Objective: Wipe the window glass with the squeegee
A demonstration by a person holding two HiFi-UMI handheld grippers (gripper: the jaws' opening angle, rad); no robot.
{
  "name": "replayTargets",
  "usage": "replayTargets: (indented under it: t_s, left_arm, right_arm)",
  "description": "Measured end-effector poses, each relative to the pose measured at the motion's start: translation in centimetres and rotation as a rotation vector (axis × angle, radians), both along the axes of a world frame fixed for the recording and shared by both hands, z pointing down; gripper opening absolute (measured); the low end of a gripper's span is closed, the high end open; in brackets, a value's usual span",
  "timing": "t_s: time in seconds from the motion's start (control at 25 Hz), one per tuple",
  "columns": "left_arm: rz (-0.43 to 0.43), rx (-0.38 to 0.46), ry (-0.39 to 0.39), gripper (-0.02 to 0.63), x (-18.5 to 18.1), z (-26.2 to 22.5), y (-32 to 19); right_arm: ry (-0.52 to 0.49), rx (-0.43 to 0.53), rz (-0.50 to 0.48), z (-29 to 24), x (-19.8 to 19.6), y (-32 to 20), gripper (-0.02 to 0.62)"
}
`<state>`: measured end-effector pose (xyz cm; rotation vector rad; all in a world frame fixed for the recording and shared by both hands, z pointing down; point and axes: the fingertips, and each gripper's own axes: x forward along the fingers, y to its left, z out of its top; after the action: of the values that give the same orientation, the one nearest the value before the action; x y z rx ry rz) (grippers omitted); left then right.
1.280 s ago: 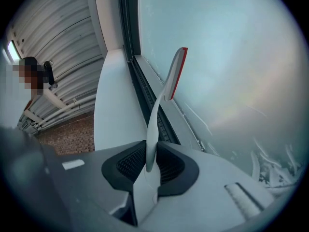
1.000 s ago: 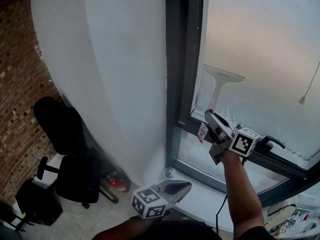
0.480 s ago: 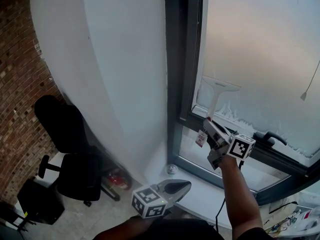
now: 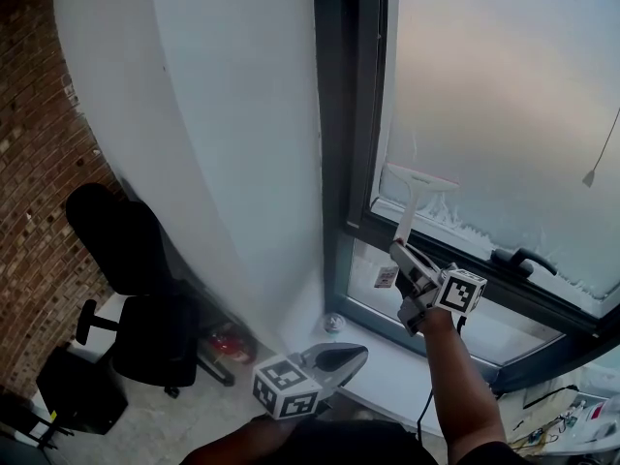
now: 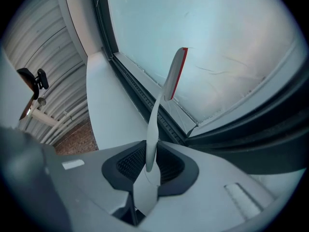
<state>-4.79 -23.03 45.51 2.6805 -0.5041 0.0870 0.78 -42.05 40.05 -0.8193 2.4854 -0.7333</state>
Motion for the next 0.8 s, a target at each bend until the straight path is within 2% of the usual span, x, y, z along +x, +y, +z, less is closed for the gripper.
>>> replayTargets:
  t_s: [0.8]
  left_arm:
    - [-0.006,-0.006,-0.014,0.0,-0.2,0.1,1.0]
  right_arm:
    - [-0.075,-0.157,-0.013,7.7,-0.8,1.1,0.089]
